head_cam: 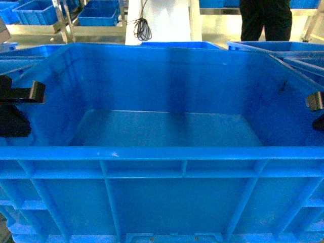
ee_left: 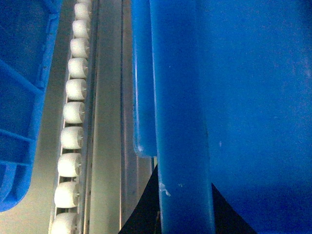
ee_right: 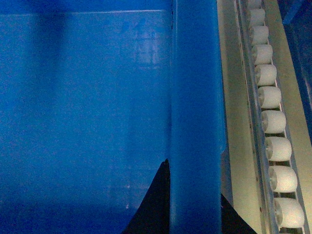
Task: Place box next to blue box on left shelf
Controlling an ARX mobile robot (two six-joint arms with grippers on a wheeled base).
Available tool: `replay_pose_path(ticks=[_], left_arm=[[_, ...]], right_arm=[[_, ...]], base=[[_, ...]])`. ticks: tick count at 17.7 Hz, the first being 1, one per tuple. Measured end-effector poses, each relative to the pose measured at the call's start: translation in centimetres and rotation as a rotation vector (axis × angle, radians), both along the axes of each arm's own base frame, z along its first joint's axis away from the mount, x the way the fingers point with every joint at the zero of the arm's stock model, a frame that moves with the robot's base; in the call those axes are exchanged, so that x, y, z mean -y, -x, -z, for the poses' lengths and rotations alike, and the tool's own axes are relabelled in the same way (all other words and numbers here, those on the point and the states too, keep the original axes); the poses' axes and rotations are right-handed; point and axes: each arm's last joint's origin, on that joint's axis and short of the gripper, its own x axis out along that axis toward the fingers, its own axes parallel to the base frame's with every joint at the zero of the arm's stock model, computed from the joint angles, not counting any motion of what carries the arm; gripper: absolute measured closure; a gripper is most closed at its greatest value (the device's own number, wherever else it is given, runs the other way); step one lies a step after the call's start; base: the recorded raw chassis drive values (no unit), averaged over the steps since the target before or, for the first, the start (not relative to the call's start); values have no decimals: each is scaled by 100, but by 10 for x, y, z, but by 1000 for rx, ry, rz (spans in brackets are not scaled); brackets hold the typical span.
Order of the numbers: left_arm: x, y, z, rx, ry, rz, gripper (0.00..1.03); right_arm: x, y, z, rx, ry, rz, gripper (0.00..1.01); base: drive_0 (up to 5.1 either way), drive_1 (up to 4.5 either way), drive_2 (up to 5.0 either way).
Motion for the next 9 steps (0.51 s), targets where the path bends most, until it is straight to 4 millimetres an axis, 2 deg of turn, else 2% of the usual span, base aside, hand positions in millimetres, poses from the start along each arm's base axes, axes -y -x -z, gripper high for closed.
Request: replay_pose_path(ticks=[2,3,7,9], left_arm=[[3,1,2,-3,6,10,98],[7,4,6,-16,16,31,92],[9,7,9,-28,47,50,64],[12,6,7,-4,77,57,41]], right_arm=[[1,-1,4,-15,16,18,86],[1,-1,4,-14,31,29,79],[0,-2,3,1,10,7,50],[-1,-4,-1,49,21,9,29]], base=[[0,0,0],[0,0,0],[0,0,0],[0,0,0]])
